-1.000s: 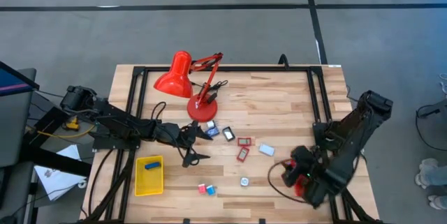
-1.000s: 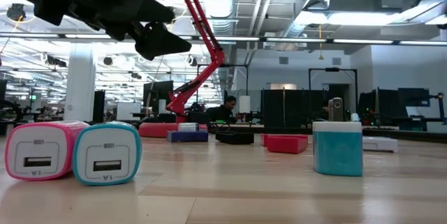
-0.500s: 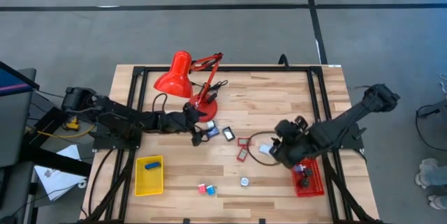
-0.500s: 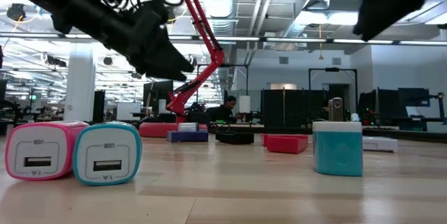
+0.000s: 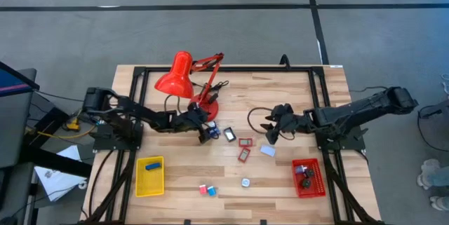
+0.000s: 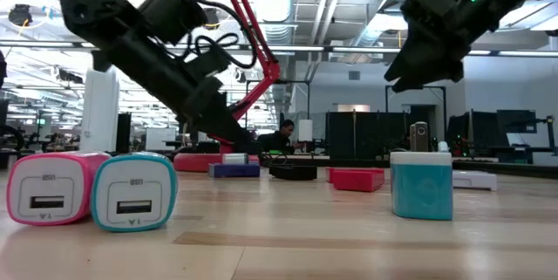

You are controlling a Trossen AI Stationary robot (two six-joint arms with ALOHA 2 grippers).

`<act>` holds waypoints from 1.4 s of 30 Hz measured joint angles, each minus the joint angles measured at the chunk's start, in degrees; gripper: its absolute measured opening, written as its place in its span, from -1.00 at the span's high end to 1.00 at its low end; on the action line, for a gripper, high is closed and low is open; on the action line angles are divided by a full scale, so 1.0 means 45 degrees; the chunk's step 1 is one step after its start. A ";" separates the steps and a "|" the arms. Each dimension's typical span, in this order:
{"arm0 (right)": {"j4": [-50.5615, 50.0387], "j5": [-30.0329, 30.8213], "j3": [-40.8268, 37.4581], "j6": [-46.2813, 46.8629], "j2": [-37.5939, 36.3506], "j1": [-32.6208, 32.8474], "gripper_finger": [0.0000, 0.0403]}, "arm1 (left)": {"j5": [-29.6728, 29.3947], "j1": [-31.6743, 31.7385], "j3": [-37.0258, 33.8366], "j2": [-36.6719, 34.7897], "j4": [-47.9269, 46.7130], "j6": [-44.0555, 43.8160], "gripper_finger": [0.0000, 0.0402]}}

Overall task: Pick & Place Office items
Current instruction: Put the white charger adapter into the red bin

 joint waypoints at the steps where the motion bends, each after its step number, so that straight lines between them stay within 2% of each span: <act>1: -0.0016 -0.0211 0.0000 -0.0135 -0.0010 -0.0214 0.07 | 0.0008 0.0055 0.0127 0.0221 0.0052 0.0074 -0.57; 10: -0.0020 -0.0819 0.0000 -0.0925 -0.0010 -0.0853 0.11 | -0.0139 0.0307 0.0277 0.1369 0.0226 0.0383 -0.50; 15: -0.0025 -0.0873 0.0000 -0.0940 -0.0005 -0.0834 0.11 | -0.0001 0.0149 0.0277 0.1099 -0.0254 0.0940 -0.49; 30: -0.0044 -0.0868 0.0000 -0.0940 -0.0005 -0.0795 0.11 | -0.0168 -0.0122 0.0248 0.0937 -0.0720 0.0250 -0.49; 40: -0.0049 -0.0868 0.0000 -0.0940 -0.0005 -0.0795 0.11 | -0.0313 -0.0605 0.0228 0.0939 -0.0700 -0.0005 -0.28; 42: -0.0049 -0.0868 0.0000 -0.0940 -0.0005 -0.0795 0.11 | 0.0121 -0.0667 0.0205 0.0971 -0.0599 -0.0193 -0.26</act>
